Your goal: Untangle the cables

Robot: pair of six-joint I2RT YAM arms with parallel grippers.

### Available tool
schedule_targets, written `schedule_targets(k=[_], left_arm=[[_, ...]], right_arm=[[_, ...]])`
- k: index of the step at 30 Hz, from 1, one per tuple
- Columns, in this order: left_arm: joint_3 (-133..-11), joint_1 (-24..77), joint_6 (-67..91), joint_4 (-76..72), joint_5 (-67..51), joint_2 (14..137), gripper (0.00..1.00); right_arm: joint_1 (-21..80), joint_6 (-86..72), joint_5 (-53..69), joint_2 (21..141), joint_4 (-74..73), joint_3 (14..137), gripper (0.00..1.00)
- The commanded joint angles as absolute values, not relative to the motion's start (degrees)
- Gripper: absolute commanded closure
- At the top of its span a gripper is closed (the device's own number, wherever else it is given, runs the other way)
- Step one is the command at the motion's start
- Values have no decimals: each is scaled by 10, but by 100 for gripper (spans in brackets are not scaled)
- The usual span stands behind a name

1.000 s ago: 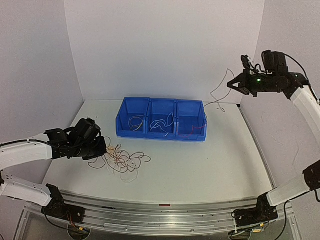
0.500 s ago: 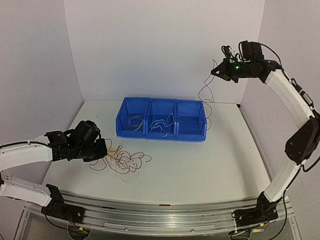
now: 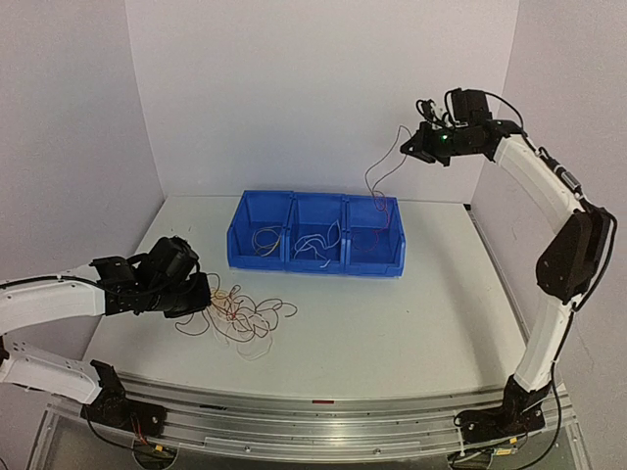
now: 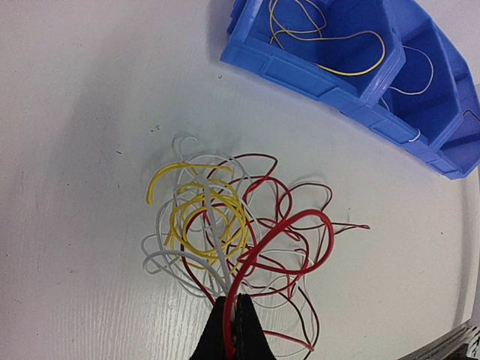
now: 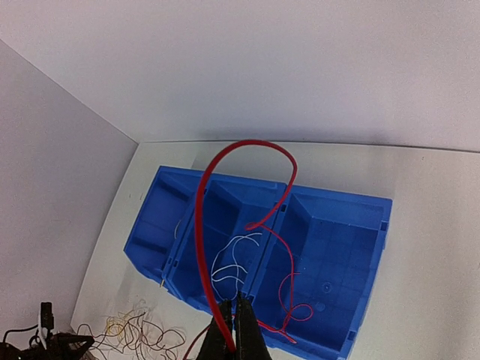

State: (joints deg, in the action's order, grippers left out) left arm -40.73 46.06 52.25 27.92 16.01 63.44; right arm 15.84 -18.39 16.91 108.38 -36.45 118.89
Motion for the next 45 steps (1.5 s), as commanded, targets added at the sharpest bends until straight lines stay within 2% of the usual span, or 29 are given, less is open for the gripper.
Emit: schedule_targets(k=[1,11,17,27,39,41,45], left_arm=[[-409,459,517,259,155,633,100],[-400,459,525,259,151,629,100],[-401,459,519,247,149,644,100],[-400,459,511,231,143,651,100],[-388,459,514,223,133,634,100],[-386,459,514,222,132,630,100],[-381,459,514,218,128,623,100]], right_arm=[[160,-190,179,1109,-349,1196,100],[164,-193,179,1141,-326,1122,100],[201,-155,108,1179,-328,1112,100],[251,-47,-117,1267,-342,1169,100],[280,-5,-152,1340,-371,1211,100],[280,-5,-152,1340,-378,1213,94],[281,-9,-155,1314,-385,1208,75]])
